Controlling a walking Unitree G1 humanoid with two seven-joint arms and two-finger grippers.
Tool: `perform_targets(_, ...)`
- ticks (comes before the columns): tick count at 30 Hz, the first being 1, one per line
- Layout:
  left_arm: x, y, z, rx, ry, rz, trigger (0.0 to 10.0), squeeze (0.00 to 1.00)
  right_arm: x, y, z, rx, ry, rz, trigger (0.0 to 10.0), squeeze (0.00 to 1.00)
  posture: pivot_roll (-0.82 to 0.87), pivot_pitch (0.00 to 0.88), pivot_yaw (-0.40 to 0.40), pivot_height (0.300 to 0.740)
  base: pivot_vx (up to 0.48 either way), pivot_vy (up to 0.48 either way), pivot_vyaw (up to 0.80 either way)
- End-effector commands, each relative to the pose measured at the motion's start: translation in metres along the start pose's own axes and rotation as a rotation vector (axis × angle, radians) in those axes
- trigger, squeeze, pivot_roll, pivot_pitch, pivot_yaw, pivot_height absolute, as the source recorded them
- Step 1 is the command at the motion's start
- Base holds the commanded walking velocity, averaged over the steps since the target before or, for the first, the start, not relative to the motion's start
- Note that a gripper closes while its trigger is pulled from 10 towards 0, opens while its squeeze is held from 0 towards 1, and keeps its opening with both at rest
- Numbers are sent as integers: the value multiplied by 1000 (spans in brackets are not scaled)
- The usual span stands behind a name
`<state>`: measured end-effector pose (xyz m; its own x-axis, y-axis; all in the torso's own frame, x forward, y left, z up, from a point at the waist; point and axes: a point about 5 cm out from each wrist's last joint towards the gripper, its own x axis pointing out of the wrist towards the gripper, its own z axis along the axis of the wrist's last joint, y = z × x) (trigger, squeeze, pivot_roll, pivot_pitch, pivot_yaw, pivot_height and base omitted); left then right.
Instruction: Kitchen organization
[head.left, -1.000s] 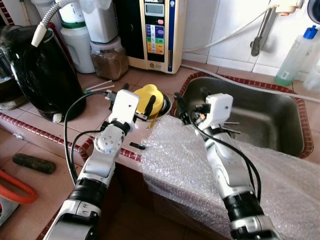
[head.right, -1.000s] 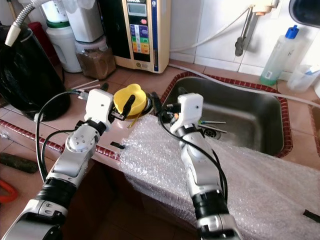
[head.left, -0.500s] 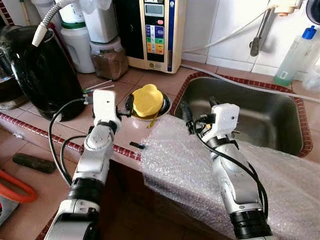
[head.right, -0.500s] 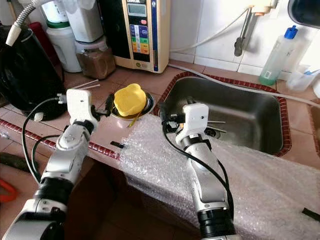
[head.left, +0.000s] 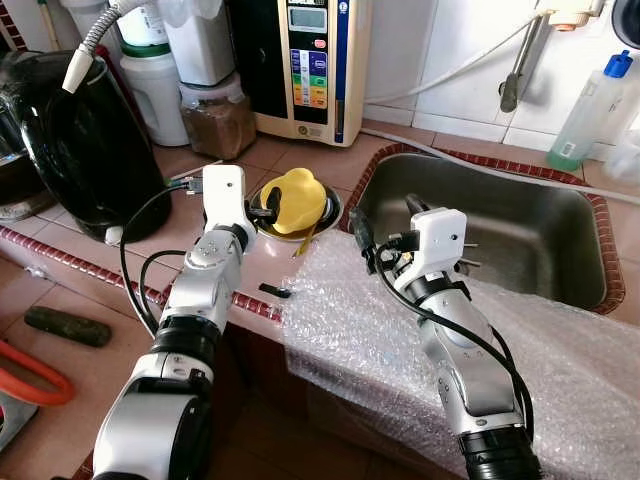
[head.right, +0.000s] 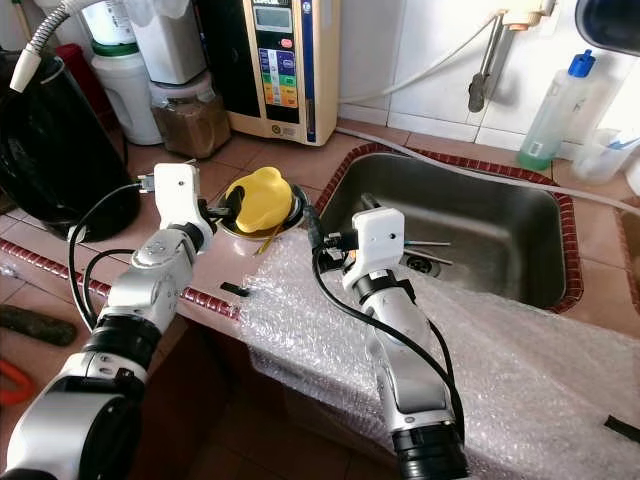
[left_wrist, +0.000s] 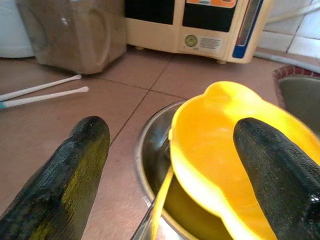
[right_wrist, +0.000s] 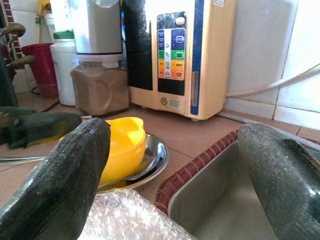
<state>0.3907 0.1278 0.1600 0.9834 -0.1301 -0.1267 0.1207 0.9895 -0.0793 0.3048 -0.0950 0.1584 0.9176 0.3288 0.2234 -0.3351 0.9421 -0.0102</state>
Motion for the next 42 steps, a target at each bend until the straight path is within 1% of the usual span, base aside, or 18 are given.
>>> perform_targets(1, 3, 1, 0, 19, 40, 0, 10000, 0, 0, 5, 5, -16, -9, 31, 10000, 1000, 15, 0, 65, 740, 0, 0, 0)
perform_targets(4, 4, 0, -2, 34, 60, -9, 10000, 0, -1, 7, 4, -17, -5, 37, 10000, 1000, 18, 0, 65, 740, 0, 0, 0)
perform_targets(5, 4, 0, -1, 39, 61, -21, 9137, 0, 0, 7, 3, -18, 0, 39, 10000, 1000, 20, 0, 66, 740, 0, 0, 0)
perform_targets(6, 4, 0, -1, 39, 61, -21, 9137, 0, 0, 7, 3, -18, 0, 39, 10000, 1000, 20, 0, 66, 740, 0, 0, 0)
perform_targets(7, 4, -1, -1, 41, 63, -24, 7765, 0, 0, 7, 3, -17, 1, 40, 10000, 996, 21, 0, 68, 740, 0, 0, 0)
perform_targets(8, 4, -1, -2, 33, 75, -27, 3137, 0, 1, 8, 3, -17, 3, 42, 10000, 965, 21, 0, 70, 740, 0, 0, 0)
perform_targets(9, 4, -1, -3, 26, 85, -29, 3137, 0, 1, 8, 3, -17, 4, 44, 10000, 965, 21, 0, 70, 740, 0, 0, 0)
perform_targets(10, 4, -1, -6, 23, 109, -36, 1725, 0, 1, 9, 3, -16, 5, 47, 10000, 910, 22, 0, 71, 740, 0, 0, 0)
perform_targets(12, 4, -2, -8, 18, 129, -46, 1333, 0, 2, 9, 2, -16, 8, 50, 10000, 886, 23, 0, 72, 740, 0, 0, 0)
perform_targets(14, 4, -4, -12, -32, 157, -74, 0, 0, 1, 11, 1, -15, 14, 55, 10000, 851, 24, 0, 73, 740, 0, 0, 0)
perform_targets(31, 4, 2, -16, -54, 198, -65, 0, 0, 3, 12, -1, 15, 28, 79, 10000, 776, 27, 0, 64, 740, 0, 0, 0)
perform_targets(32, 4, 3, -16, -52, 197, -61, 0, 0, 2, 14, -1, 28, 32, 96, 10000, 702, 28, 0, 64, 740, 0, 0, 0)
perform_targets(33, 4, 4, -16, -50, 196, -56, 0, 0, 2, 16, -1, 39, 35, 127, 10000, 514, 28, 0, 64, 740, 0, 0, 0)
perform_targets(34, 4, 4, -16, -49, 196, -54, 0, 0, 2, 17, -1, 40, 36, 140, 10000, 514, 27, 0, 64, 740, 0, 0, 0)
perform_targets(35, 4, 5, -16, -49, 195, -50, 0, 0, 2, 18, -1, 38, 38, 163, 10000, 145, 27, 0, 64, 740, 0, 0, 0)
perform_targets(36, 4, 5, -16, -49, 194, -46, 0, 0, 2, 19, 0, 36, 39, 178, 10000, 145, 27, 0, 64, 740, 0, 0, 0)
perform_targets(37, 4, 6, -16, -52, 191, -40, 0, 0, 2, 18, -1, 38, 43, 181, 10000, 27, 26, 0, 64, 740, 0, 0, 0)
perform_targets(42, 4, 6, -15, -50, 177, -27, 0, 0, 2, 15, -2, 40, 56, 173, 10000, 0, 24, 0, 63, 740, 0, 0, 0)
